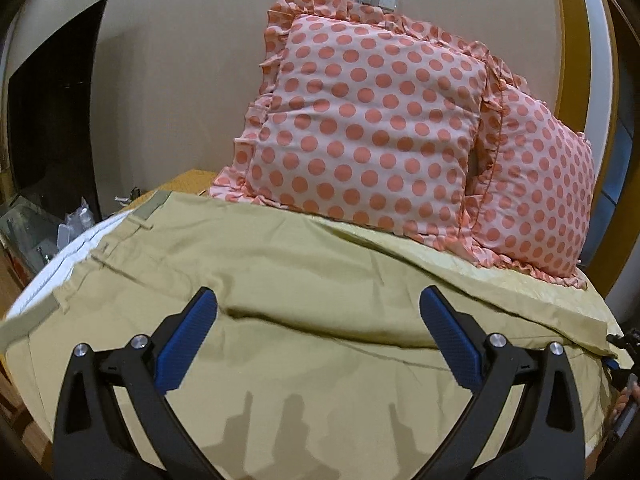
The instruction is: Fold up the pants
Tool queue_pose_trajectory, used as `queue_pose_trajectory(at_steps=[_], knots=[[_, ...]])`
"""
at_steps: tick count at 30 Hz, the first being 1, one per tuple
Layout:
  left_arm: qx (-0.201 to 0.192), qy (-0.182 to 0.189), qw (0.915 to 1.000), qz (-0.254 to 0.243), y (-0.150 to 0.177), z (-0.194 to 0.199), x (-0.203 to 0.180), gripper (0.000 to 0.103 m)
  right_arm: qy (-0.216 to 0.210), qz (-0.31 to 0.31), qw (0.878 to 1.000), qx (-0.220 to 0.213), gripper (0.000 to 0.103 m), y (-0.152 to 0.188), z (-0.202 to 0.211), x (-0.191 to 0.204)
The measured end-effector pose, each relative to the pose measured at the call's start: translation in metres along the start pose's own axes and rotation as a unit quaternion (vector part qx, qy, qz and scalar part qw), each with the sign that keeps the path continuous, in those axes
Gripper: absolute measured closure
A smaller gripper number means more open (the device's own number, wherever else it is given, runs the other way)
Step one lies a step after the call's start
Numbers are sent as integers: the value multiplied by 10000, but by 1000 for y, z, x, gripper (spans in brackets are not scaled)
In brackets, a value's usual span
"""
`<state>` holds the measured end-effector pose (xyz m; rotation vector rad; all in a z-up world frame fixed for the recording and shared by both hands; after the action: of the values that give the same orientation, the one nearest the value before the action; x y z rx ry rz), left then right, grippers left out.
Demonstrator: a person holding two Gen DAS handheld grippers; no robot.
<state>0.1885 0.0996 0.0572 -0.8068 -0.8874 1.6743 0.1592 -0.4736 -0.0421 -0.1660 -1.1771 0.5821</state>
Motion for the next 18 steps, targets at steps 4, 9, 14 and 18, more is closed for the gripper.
queue_pose_trajectory(at_steps=[4, 9, 14, 18], knots=[[258, 587, 9978, 175, -14, -21, -1, 2, -628, -34, 9978, -228, 101, -12, 9, 4], [848, 668, 9910, 789, -25, -64, 14, 2, -984, 242, 9916, -808, 101, -16, 58, 14], [1556, 393, 9810, 1090, -28, -123, 16, 8, -1094, 281, 9899, -860, 101, -13, 65, 15], [2044, -113, 9734, 1026, -20, -169, 22, 24, -1105, 292, 9897, -856, 101, -15, 62, 13]])
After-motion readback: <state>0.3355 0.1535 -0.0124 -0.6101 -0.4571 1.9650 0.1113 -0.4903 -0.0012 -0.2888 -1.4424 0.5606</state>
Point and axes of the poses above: each gripper's, at about its wrist camera, not at the fingertips, and z roughly against the way its jaws point, x to its left, y to its underside, the point moved 10 cm from there along -z, roughly the way its jaws point, and after that the axes turned 9 degrees about -y, right-handed, at the moved point
